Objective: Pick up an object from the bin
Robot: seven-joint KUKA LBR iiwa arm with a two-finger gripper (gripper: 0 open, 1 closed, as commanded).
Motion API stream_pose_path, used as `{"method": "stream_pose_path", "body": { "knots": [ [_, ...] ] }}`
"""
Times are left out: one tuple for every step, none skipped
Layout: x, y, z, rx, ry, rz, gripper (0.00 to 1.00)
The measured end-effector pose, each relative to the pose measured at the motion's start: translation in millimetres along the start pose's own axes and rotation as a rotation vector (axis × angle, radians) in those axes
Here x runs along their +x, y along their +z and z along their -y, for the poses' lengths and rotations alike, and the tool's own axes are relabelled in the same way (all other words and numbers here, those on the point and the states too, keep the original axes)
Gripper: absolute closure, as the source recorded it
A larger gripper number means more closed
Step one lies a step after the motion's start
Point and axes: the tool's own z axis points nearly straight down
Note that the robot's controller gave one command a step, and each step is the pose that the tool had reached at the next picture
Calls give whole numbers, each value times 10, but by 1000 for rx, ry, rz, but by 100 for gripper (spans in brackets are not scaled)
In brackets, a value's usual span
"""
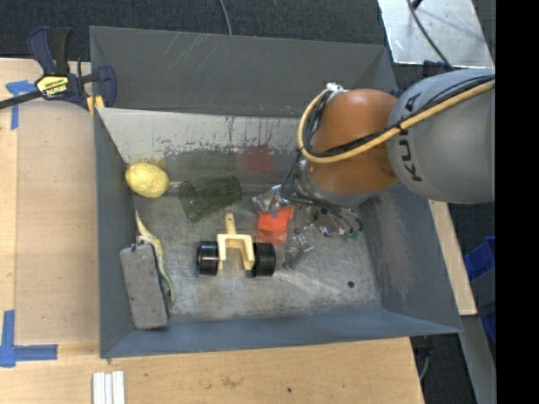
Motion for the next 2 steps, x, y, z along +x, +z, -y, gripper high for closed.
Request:
{"method": "stream_pose_path", "body": {
  "knots": [
    [53, 64, -23, -6, -10, -23, 100],
    [53, 64, -23, -6, -11, -23, 100]
  ]
}}
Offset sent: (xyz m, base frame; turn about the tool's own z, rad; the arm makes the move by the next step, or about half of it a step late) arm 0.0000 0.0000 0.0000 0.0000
